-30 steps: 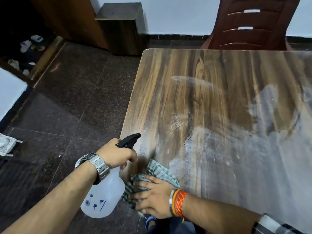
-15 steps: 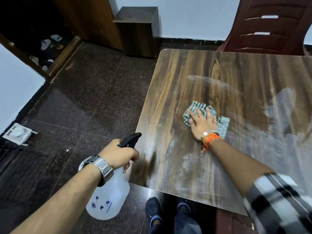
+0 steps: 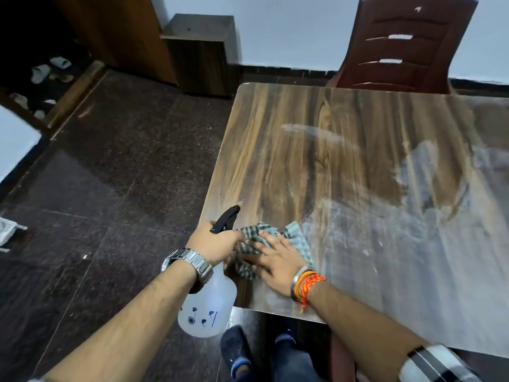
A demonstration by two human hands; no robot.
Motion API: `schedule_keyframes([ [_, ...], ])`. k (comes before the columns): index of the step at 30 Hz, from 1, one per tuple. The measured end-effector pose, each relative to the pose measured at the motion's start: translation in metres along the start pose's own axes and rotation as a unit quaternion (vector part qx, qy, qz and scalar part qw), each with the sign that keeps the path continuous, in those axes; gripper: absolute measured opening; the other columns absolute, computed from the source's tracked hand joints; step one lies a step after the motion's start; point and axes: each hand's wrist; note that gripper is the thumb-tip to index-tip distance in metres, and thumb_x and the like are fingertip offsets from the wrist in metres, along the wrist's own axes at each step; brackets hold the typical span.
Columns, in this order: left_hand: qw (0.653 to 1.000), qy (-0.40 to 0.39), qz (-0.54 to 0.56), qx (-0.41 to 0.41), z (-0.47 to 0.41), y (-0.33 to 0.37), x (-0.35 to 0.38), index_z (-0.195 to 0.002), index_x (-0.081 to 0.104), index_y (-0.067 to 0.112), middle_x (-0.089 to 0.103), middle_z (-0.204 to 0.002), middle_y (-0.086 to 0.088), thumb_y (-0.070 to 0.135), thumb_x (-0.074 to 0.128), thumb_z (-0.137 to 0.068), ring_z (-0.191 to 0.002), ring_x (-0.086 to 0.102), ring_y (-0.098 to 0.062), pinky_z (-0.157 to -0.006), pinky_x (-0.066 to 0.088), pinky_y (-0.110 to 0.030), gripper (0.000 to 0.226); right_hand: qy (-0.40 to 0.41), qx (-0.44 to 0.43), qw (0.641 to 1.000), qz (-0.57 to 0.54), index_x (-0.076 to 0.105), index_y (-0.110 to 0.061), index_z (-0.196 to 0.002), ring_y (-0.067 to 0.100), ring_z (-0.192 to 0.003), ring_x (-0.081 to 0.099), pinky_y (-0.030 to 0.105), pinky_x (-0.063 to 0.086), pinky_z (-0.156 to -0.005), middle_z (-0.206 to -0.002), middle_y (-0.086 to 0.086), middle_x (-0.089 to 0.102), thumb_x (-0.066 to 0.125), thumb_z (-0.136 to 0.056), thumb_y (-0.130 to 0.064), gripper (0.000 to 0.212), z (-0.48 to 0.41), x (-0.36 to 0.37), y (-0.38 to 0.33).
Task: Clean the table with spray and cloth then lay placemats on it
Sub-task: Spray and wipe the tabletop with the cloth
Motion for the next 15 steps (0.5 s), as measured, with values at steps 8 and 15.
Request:
schedule_keyframes([
  [8, 0.997, -0.064, -0.046, 0.003, -0.013, 0.016, 0.026, -0.108, 0.073, 0.015, 0.053, -0.048, -0.004, 0.037, 0.072, -0.055, -0.038, 0.049, -0.022, -0.056, 0.048, -0.036, 0.057, 0.208, 0.558, 0.801, -0.059, 0.047, -0.032, -0.139, 0.040, -0.137, 0.027, 0.056, 0.020, -0.110, -0.148, 0.010, 0.041, 0.030, -0.091, -0.049, 0.054, 0.107, -0.030, 0.146],
  [15, 0.986, -0.111, -0.122, 0.007, -0.023, 0.031, 0.045, -0.066, 0.069, 0.010, 0.068, -0.055, -0.011, 0.033, 0.075, -0.077, -0.036, 0.052, -0.015, -0.050, 0.047, -0.020, 0.027, 0.242, 0.714, 0.651, -0.093, 0.057, -0.034, -0.129, 0.046, -0.121, 0.031, 0.057, 0.020, -0.103, -0.136, 0.017, 0.040, 0.033, -0.078, -0.063, 0.063, 0.158, -0.041, 0.164],
])
Point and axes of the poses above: each hand's wrist, its own z-axis away from the middle knuckle, its own x-axis out of the palm, y = z × x
